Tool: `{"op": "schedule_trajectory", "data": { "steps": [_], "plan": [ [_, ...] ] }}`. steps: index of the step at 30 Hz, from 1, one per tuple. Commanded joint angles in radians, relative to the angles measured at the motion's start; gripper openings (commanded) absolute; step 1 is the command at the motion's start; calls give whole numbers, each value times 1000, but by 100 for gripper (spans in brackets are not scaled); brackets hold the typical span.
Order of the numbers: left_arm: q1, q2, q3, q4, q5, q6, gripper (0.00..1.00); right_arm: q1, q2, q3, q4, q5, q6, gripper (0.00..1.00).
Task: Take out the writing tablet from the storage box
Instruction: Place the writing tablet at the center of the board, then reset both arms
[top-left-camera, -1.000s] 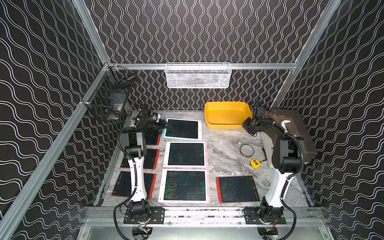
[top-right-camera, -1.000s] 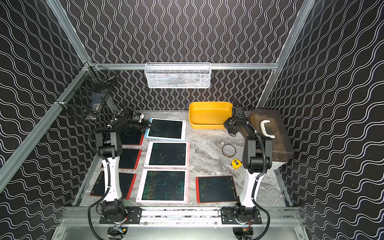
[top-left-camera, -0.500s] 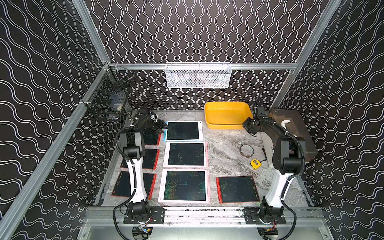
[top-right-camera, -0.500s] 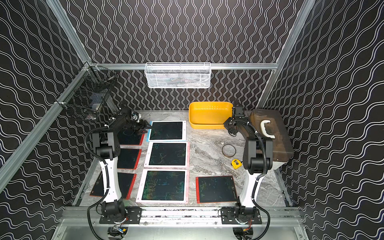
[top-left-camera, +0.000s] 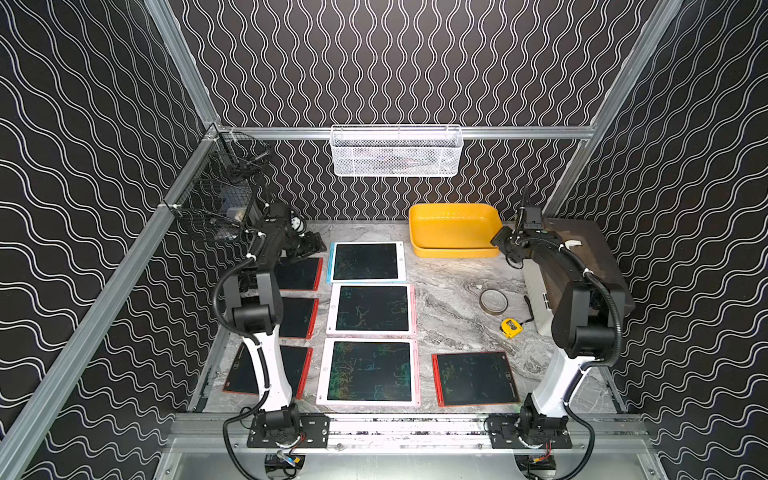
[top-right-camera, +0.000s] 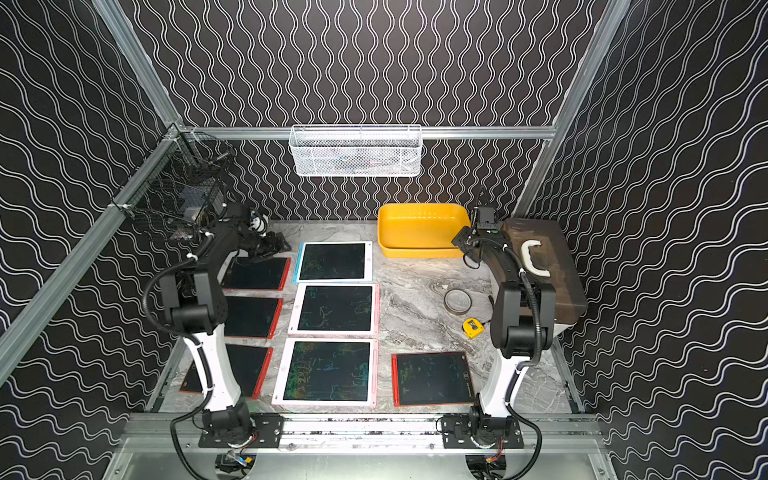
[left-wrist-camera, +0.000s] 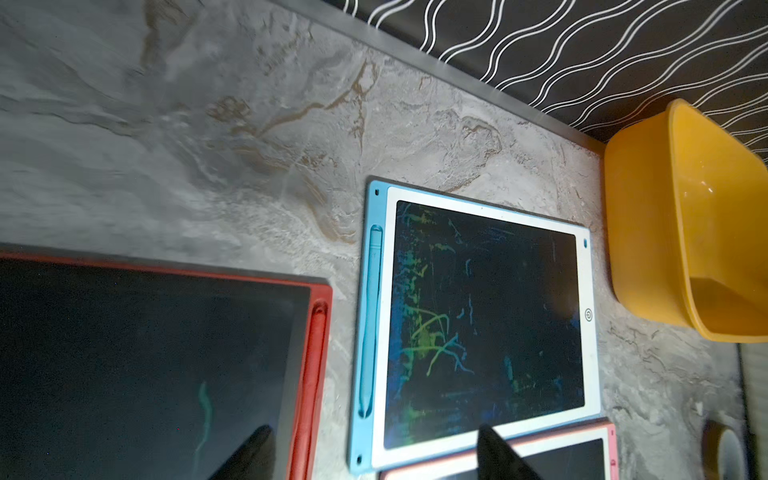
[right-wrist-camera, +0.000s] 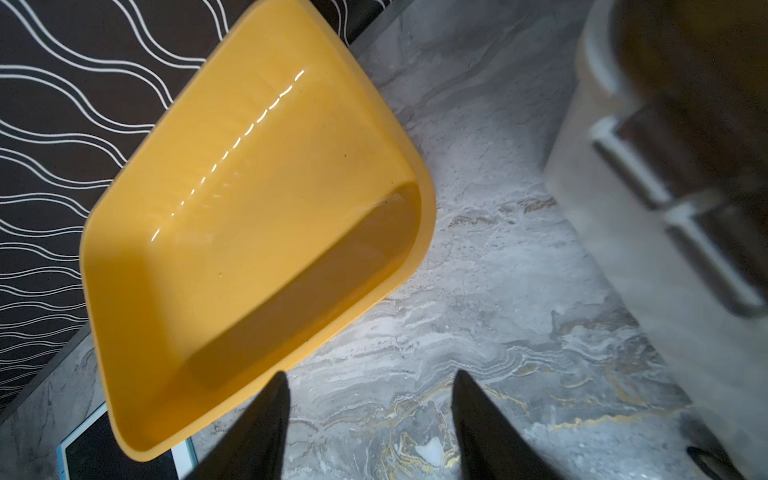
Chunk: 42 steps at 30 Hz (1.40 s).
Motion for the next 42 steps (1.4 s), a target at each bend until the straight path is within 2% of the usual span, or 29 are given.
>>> {"op": "schedule_trajectory", "data": {
  "steps": [1,2,4,9,11,15,19,22,27,31,34,36,39,42],
  "plan": [
    [1,-272,-139,148,-146,69,96,1,-61,-51,24,27,-79,73],
    [0,-323,-192,184,-173,74,99,1,-82,-70,28,26,-93,81],
    [1,-402,-283,240,-211,86,99,1,-123,-111,36,19,-122,88],
    [6,-542,-464,351,-299,93,99,2,-267,-248,69,7,-228,100],
    [12,-595,-541,406,-311,87,99,2,-351,-346,111,33,-246,100],
    [62,-708,-699,577,-225,7,99,2,-500,-556,208,132,-234,100],
    [75,-837,-970,893,-225,-37,99,2,-593,-757,391,181,-256,100],
    [75,-824,-1178,1159,-191,-64,99,2,-607,-887,587,215,-297,100],
    [61,-715,-1406,1553,-267,-5,99,2,-508,-961,796,239,-341,100],
    [65,-697,-1384,1530,-276,17,99,3,-398,-921,801,224,-319,100],
    [59,-748,-1425,1529,-247,-8,99,3,-385,-941,853,244,-331,100],
    [24,-751,-1433,1498,-241,-8,99,2,-385,-956,875,260,-341,100],
    [-57,-648,-1437,1554,-290,31,99,2,-356,-985,967,268,-375,100],
    [-67,-530,-1420,1691,-273,22,99,1,-281,-1025,1138,245,-408,100]
  ]
}}
